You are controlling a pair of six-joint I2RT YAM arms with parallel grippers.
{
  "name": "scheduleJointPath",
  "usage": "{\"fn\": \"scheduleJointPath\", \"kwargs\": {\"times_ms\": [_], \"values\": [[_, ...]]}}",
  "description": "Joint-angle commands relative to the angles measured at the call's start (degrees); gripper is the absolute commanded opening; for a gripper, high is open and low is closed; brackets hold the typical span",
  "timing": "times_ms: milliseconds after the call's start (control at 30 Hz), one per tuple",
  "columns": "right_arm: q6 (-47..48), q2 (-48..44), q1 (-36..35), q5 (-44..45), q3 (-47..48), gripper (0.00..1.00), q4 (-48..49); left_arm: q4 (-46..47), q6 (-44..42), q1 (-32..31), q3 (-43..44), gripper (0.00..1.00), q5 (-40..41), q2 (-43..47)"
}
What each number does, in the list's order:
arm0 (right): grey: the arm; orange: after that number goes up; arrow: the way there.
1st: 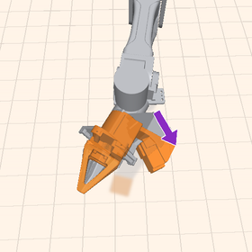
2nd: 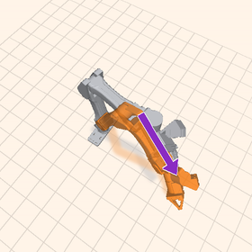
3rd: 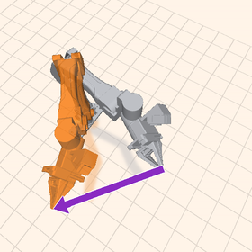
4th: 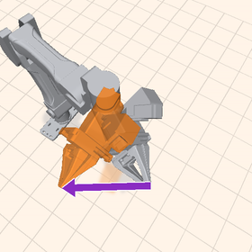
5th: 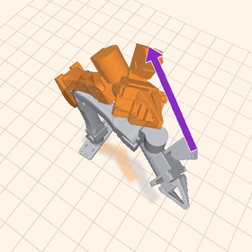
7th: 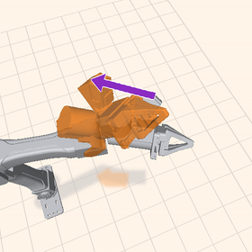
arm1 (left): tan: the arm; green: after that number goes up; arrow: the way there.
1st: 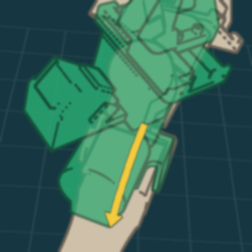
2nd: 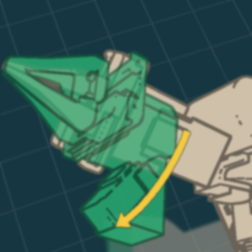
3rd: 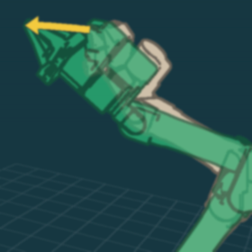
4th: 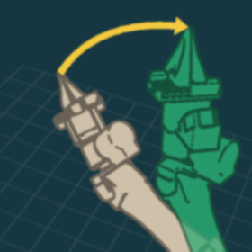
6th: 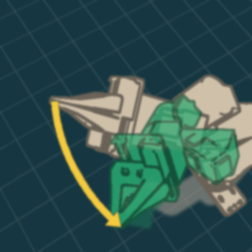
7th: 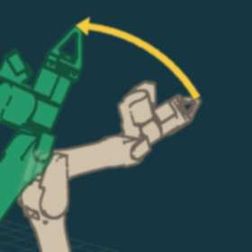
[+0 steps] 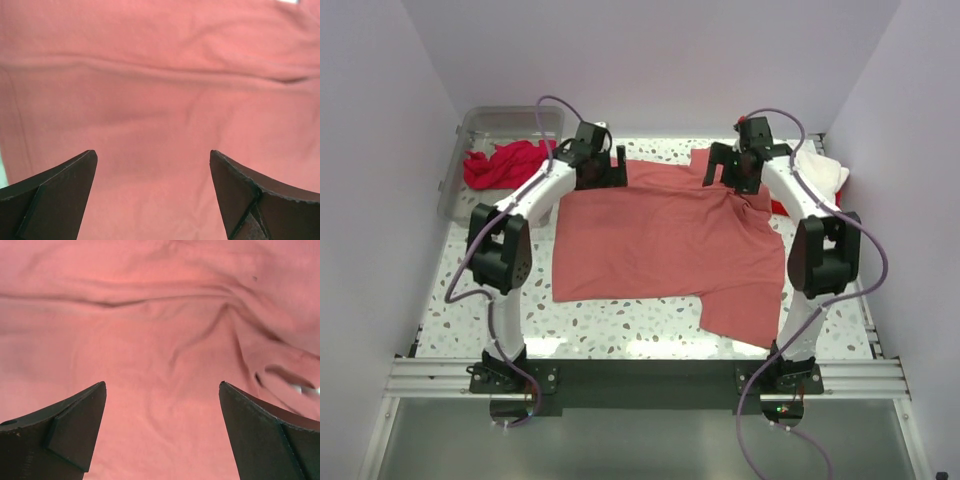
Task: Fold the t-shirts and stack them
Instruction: Fold the tshirt
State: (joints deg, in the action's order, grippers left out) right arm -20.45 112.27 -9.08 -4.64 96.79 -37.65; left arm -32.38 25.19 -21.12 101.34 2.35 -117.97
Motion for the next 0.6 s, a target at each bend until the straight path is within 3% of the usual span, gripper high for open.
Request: {"fn": "scheduleJointPath", "kwargs": {"times_ms": [0,167,400,567], "values": [[1.2,-5.7,-1.2,-1.6,-8.2,0.98,0.6,2.3,2.8,-1.5,-10.2,1.0,-2.0,6.2],[-0.1,-14.3,-2.3,-1.1,-19.4,0.98,2.9,6.9,6.3,-4.0,-22.8,1.0,-3.2,12.8],[-0.7,-17.7,-2.3,0.5,-30.1,0.98,4.6,8.4,8.0,-5.2,-27.2,1.0,-4.9,12.2],[-1.3,-15.9,-2.3,0.3,-32.3,0.98,6.1,8.4,8.0,-5.2,-27.3,1.0,-4.2,9.4]]}}
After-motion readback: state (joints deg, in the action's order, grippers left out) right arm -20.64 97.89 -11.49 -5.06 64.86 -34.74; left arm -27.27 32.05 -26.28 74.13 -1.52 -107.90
